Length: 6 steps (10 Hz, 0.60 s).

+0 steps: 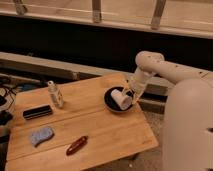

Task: Pick up the ceramic cup

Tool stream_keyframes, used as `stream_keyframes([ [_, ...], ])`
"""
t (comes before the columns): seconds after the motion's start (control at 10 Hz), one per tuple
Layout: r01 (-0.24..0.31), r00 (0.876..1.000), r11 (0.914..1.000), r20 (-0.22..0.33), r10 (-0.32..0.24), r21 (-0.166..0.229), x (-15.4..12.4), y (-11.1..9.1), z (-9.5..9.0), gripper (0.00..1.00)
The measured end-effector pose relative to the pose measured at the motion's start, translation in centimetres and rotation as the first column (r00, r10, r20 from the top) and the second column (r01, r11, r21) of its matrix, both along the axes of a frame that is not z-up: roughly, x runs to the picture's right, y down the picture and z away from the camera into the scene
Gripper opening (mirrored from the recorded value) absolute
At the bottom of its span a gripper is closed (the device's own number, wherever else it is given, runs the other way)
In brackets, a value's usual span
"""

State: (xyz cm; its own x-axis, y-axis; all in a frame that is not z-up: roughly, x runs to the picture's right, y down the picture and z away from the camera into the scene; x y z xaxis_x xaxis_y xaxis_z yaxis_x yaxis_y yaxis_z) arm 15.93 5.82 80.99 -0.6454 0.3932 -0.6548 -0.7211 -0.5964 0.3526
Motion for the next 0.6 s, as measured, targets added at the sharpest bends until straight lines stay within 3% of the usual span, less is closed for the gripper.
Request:
stream_keyframes([
  [0.3, 0.009, 1.000, 0.9998, 0.019, -0.010, 0.019, -1.2, -0.1, 1.5, 0.85],
  [0.6, -0.019, 0.999, 0.9996, 0.048, 0.018, 0.021, -2.8, 0.0, 3.7, 0.85],
])
